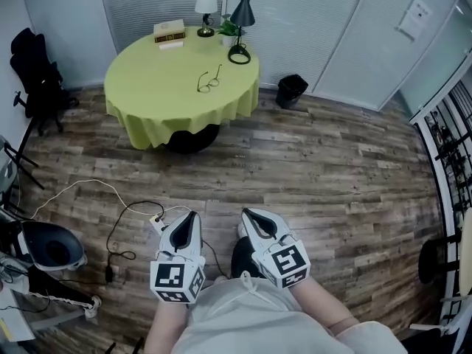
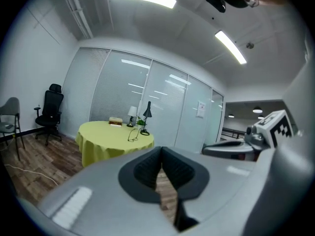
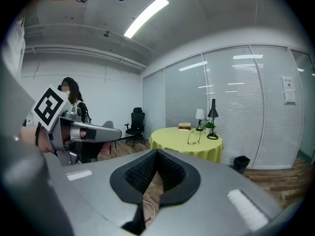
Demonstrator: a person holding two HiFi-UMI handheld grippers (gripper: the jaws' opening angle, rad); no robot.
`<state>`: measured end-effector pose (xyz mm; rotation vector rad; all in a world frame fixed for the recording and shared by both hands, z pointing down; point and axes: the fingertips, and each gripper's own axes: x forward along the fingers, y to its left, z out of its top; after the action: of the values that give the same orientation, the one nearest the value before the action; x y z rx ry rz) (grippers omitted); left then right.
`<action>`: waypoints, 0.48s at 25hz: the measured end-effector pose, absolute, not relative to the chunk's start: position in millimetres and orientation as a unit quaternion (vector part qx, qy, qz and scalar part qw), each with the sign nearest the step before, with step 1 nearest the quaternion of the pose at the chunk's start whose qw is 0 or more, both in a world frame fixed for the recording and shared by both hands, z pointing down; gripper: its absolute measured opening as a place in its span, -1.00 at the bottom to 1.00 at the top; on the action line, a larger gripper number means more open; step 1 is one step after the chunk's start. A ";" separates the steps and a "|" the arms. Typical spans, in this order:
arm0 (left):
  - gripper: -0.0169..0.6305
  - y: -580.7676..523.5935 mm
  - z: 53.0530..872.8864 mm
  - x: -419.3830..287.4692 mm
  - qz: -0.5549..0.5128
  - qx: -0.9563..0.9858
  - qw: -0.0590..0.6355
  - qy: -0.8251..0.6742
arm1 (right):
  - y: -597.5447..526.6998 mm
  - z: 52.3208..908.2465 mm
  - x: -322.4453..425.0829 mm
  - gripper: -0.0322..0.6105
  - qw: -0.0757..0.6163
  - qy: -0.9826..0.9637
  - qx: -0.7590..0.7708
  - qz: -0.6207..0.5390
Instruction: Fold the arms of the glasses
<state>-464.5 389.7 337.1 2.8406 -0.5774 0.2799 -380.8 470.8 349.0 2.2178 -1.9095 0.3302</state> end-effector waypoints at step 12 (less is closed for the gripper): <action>-0.93 299.0 337.6 -305.4 0.100 0.952 0.140 -0.255 | 376.0 344.9 -205.9 -0.90 0.107 -0.682 0.715 0.114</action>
<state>-305.4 299.0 337.6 2.7493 -0.7375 0.2881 -205.9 376.0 344.9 2.1044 -2.0073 0.3343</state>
